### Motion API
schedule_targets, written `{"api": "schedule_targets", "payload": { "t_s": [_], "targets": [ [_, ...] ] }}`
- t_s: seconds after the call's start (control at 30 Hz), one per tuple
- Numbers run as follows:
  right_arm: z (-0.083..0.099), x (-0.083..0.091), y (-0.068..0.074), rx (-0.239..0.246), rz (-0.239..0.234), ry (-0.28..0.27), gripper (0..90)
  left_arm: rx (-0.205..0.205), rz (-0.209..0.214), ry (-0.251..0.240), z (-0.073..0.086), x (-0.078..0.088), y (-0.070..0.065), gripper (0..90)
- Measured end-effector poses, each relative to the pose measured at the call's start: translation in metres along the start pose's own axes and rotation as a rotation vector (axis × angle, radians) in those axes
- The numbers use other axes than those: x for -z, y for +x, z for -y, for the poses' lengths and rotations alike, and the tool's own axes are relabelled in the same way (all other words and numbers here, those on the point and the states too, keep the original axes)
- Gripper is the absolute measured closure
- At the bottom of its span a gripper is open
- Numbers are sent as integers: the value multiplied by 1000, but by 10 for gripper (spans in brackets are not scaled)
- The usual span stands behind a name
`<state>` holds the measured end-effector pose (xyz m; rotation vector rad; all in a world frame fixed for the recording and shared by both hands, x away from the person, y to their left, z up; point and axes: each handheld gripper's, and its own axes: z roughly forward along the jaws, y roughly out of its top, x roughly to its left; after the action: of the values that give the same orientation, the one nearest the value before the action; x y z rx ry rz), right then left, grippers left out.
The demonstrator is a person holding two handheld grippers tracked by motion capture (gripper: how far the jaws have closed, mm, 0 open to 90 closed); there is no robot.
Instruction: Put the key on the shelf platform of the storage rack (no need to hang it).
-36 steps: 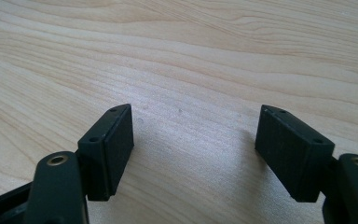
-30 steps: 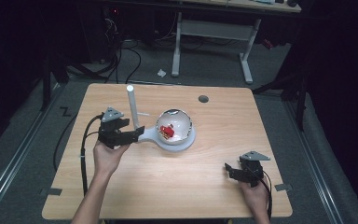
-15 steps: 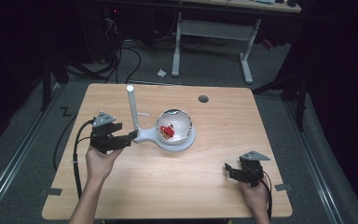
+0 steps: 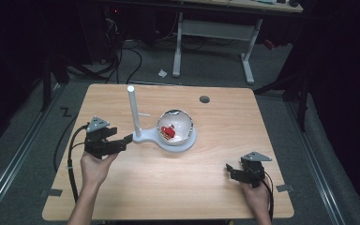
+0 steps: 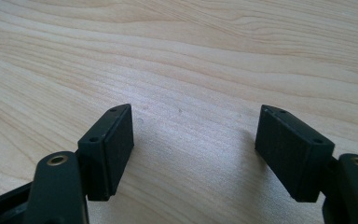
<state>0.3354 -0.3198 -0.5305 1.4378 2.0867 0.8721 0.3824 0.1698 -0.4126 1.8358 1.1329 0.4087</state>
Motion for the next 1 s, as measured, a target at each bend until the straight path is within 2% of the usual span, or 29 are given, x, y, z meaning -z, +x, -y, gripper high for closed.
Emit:
{"api": "schedule_targets", "payload": {
  "t_s": [0.43,0.67,0.77,0.83,1.0],
  "targets": [
    [0,0,0,0,0,0,282,18,-14,-14,13,9,4,301],
    [0,0,0,0,0,0,282,23,-24,2,22,10,4,300],
    [0,0,0,1,0,0,282,33,-20,-1,24,11,6,300],
    [0,0,0,0,0,0,282,54,-3,-4,27,12,8,300],
    [0,0,0,0,0,0,282,60,-5,4,31,10,9,300]
  ]
}}
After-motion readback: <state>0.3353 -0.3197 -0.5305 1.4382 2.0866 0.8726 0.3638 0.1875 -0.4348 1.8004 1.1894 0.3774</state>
